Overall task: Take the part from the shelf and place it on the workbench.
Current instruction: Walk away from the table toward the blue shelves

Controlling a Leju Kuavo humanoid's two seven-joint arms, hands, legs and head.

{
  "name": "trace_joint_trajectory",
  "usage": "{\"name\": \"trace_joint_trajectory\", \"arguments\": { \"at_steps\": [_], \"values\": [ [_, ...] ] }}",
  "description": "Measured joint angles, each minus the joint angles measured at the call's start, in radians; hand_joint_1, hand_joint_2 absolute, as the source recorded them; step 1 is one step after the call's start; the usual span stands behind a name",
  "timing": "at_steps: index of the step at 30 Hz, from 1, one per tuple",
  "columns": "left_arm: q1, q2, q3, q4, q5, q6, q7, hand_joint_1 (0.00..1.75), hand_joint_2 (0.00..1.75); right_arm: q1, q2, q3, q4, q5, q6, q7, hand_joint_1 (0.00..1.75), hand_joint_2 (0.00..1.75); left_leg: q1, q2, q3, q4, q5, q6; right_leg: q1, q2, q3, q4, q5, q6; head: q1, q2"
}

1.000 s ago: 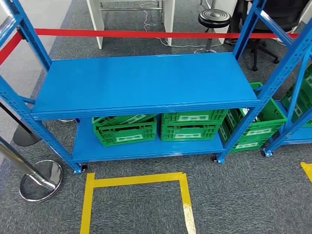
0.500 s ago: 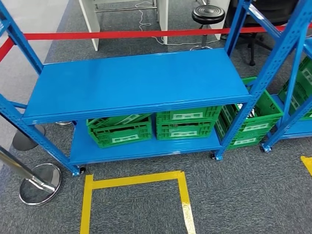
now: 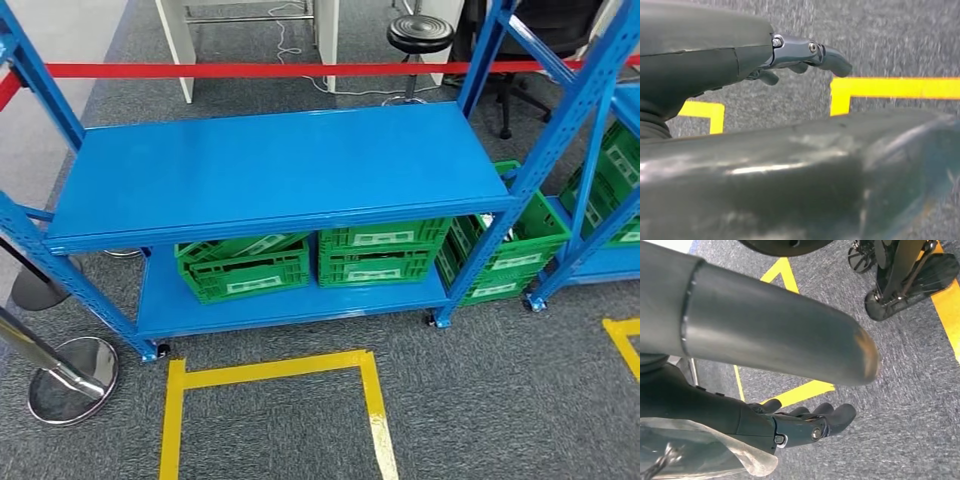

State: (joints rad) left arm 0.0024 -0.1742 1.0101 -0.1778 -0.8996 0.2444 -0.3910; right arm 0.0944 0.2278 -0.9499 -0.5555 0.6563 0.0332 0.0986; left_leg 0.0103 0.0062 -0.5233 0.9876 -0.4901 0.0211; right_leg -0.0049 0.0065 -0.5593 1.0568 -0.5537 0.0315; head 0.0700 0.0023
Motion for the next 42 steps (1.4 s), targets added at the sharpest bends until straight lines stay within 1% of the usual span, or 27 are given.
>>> {"name": "trace_joint_trajectory", "arguments": {
  "at_steps": [2,3,4,5,6,7,9,10,14,16,18,19,20,21,23,24,26,30,31,33,34,35,36,38,39,40,42],
  "values": [
    [-0.001,-0.001,0.000,0.000,0.000,0.003,0.000,0.00,0.00,0.002,0.000,-0.007,-0.006,0.006,0.012,0.007,0.00,0.00,0.000,0.002,-0.002,-0.001,0.001,0.004,-0.002,-0.001,-0.063,0.130,-0.064,0.006,0.004,0.000],
    [-0.001,-0.001,0.000,0.000,0.000,0.004,0.000,0.00,0.00,0.002,0.000,-0.010,-0.009,0.009,0.017,0.010,0.00,0.00,-0.001,0.004,-0.003,0.000,0.000,0.005,-0.003,-0.001,-0.094,0.193,-0.086,0.009,0.004,0.000],
    [-0.001,-0.002,0.000,0.000,0.000,0.005,0.000,0.00,0.00,0.004,0.001,-0.013,-0.012,0.010,0.020,0.012,0.00,0.00,-0.001,0.004,-0.002,0.000,0.000,0.005,-0.004,-0.001,-0.111,0.227,-0.090,0.011,0.004,0.000],
    [-0.001,-0.002,0.000,0.000,0.000,0.006,0.000,0.00,0.00,0.006,0.001,-0.016,-0.014,0.012,0.021,0.014,0.00,0.00,-0.001,0.005,-0.001,0.000,-0.001,0.004,-0.005,-0.002,-0.109,0.222,-0.074,0.012,0.004,0.000],
    [-0.001,-0.002,0.000,0.000,0.000,0.006,0.000,0.00,0.00,0.007,0.001,-0.017,-0.017,0.012,0.022,0.015,0.00,0.00,-0.001,0.005,0.001,0.001,-0.002,0.003,-0.007,-0.003,-0.087,0.176,-0.042,0.013,0.004,0.000],
    [-0.001,-0.002,0.000,0.000,0.000,0.007,0.000,0.00,0.00,0.008,0.001,-0.019,-0.020,0.013,0.022,0.015,0.00,0.00,-0.001,0.004,0.003,0.001,-0.003,0.001,-0.008,-0.006,-0.051,0.103,-0.003,0.011,0.004,0.000],
    [-0.001,-0.003,0.000,0.000,0.000,0.007,0.000,0.00,0.00,0.008,0.002,-0.021,-0.025,0.014,0.025,0.015,0.00,0.00,-0.005,0.004,0.005,0.005,-0.008,-0.008,-0.008,-0.010,0.012,-0.022,0.037,0.006,0.004,0.000],
    [-0.001,-0.003,0.000,0.000,0.000,0.007,0.000,0.00,0.00,0.008,0.003,-0.022,-0.026,0.015,0.027,0.015,0.00,0.00,-0.007,0.004,0.004,0.007,-0.009,-0.013,-0.006,-0.011,0.028,-0.051,0.041,0.001,0.003,0.000],
    [-0.003,-0.003,0.000,0.000,0.000,0.007,0.000,0.00,0.00,0.011,0.005,-0.031,-0.029,0.016,0.035,0.016,0.00,0.00,-0.004,0.004,-0.001,0.026,-0.023,-0.033,-0.006,-0.009,0.034,-0.061,0.040,-0.022,0.000,0.000],
    [-0.003,-0.002,0.000,0.000,0.000,0.007,0.000,0.00,0.00,0.011,0.006,-0.032,-0.030,0.016,0.038,0.016,0.00,0.00,-0.003,0.002,-0.040,0.117,-0.077,-0.041,-0.008,-0.010,0.037,-0.063,0.040,-0.033,-0.005,0.000],
    [-0.002,-0.002,0.000,0.000,0.000,0.006,0.000,0.00,0.00,0.012,0.006,-0.034,-0.030,0.017,0.038,0.016,0.00,0.00,-0.003,0.002,-0.104,0.256,-0.137,-0.046,-0.006,-0.011,0.037,-0.063,0.037,-0.039,-0.008,0.000],
    [-0.001,-0.002,0.000,0.000,0.000,0.006,0.000,0.00,0.00,0.012,0.006,-0.035,-0.030,0.017,0.038,0.016,0.00,0.00,-0.003,0.002,-0.126,0.300,-0.146,-0.046,-0.005,-0.010,0.039,-0.063,0.036,-0.041,-0.008,0.000],
    [0.000,-0.002,0.000,0.000,0.000,0.005,0.000,0.00,0.00,0.012,0.006,-0.036,-0.030,0.017,0.039,0.016,0.00,0.00,-0.003,0.001,-0.130,0.306,-0.133,-0.044,-0.003,-0.008,0.041,-0.063,0.034,-0.042,-0.008,0.000],
    [0.000,-0.002,0.000,0.000,0.000,0.005,0.000,0.00,0.00,0.012,0.006,-0.037,-0.030,0.017,0.039,0.016,0.00,0.00,-0.003,0.001,-0.116,0.271,-0.101,-0.041,-0.002,-0.007,0.045,-0.063,0.032,-0.042,-0.008,0.000],
    [0.000,-0.001,0.000,0.000,0.000,0.004,0.001,0.00,0.00,0.012,0.006,-0.038,-0.030,0.017,0.040,0.016,0.00,0.00,-0.006,0.001,-0.058,0.135,-0.026,-0.030,0.001,-0.004,0.054,-0.062,0.026,-0.038,-0.008,0.000],
    [-0.001,0.000,0.000,0.000,0.000,0.004,0.001,0.00,0.00,0.012,0.007,-0.039,-0.030,0.017,0.041,0.016,0.00,0.00,-0.007,0.000,-0.031,0.074,-0.007,-0.024,0.002,-0.004,0.055,-0.061,0.022,-0.035,-0.009,0.000],
    [-0.002,0.001,0.000,0.000,0.000,0.001,0.002,0.00,0.00,0.011,0.007,-0.040,-0.030,0.018,0.044,0.016,0.00,0.00,-0.011,-0.001,-0.010,0.025,-0.008,-0.017,0.005,-0.006,0.051,-0.061,0.016,-0.025,-0.009,0.000],
    [0.000,0.001,0.000,0.000,0.000,0.000,0.002,0.00,0.00,0.010,0.006,-0.043,-0.029,0.021,0.058,0.016,0.00,0.00,-0.005,-0.002,-0.001,0.008,-0.008,-0.002,0.002,-0.008,0.039,-0.028,-0.010,-0.004,-0.005,0.000],
    [-0.001,0.002,0.000,0.000,-0.001,-0.001,0.002,0.00,0.00,0.010,0.005,-0.044,-0.029,0.022,0.062,0.016,0.00,0.00,-0.003,-0.002,0.002,0.005,-0.008,0.002,0.001,-0.008,0.015,0.020,-0.035,0.001,-0.002,0.000],
    [-0.002,0.002,0.000,0.000,-0.001,-0.003,0.002,0.00,0.00,0.010,0.005,-0.045,-0.028,0.023,0.067,0.015,0.00,0.00,-0.003,-0.001,0.005,0.005,-0.013,0.008,-0.001,-0.008,-0.063,0.156,-0.091,0.008,0.001,0.000],
    [-0.002,0.002,0.000,0.000,-0.002,-0.003,0.002,0.00,0.00,0.011,0.005,-0.047,-0.027,0.024,0.070,0.015,0.00,0.00,-0.003,-0.001,0.008,0.005,-0.016,0.009,-0.003,-0.008,-0.099,0.212,-0.104,0.011,0.001,0.000],
    [-0.002,0.002,0.000,0.000,-0.002,-0.003,0.002,0.00,0.00,0.011,0.004,-0.049,-0.026,0.024,0.071,0.015,0.00,0.00,-0.002,-0.001,0.012,0.006,-0.020,0.009,-0.006,-0.008,-0.120,0.233,-0.094,0.013,0.001,0.000],
    [-0.001,0.002,0.000,0.001,-0.002,-0.003,0.002,0.00,0.00,0.011,0.004,-0.051,-0.025,0.024,0.071,0.015,0.00,0.00,-0.001,-0.001,0.019,0.006,-0.026,0.007,-0.008,-0.008,-0.122,0.217,-0.065,0.015,0.002,0.000],
    [0.000,0.002,0.000,0.001,-0.002,-0.003,0.003,0.00,0.00,0.011,0.004,-0.053,-0.024,0.025,0.072,0.015,0.00,0.00,0.001,-0.002,0.036,0.006,-0.040,-0.001,-0.014,-0.010,-0.077,0.095,0.022,0.018,0.002,0.000],
    [0.000,0.002,0.000,0.001,-0.001,-0.003,0.003,0.00,0.00,0.011,0.004,-0.053,-0.023,0.025,0.072,0.015,0.00,0.00,-0.001,-0.002,0.042,0.008,-0.048,-0.007,-0.015,-0.011,-0.049,0.034,0.048,0.017,0.003,0.000],
    [-0.001,0.002,0.000,0.001,-0.001,-0.003,0.003,0.00,0.00,0.010,0.004,-0.053,-0.021,0.025,0.072,0.015,0.00,0.00,-0.002,-0.002,0.045,0.009,-0.055,-0.013,-0.014,-0.011,-0.028,-0.008,0.061,0.013,0.003,0.000],
    [-0.003,0.003,0.000,0.001,-0.002,-0.003,0.003,0.00,0.00,0.008,0.004,-0.054,-0.019,0.026,0.073,0.015,0.00,0.00,-0.004,-0.002,0.046,0.009,-0.062,-0.024,-0.010,-0.010,-0.015,-0.027,0.053,-0.001,0.001,0.000]
  ]
}}
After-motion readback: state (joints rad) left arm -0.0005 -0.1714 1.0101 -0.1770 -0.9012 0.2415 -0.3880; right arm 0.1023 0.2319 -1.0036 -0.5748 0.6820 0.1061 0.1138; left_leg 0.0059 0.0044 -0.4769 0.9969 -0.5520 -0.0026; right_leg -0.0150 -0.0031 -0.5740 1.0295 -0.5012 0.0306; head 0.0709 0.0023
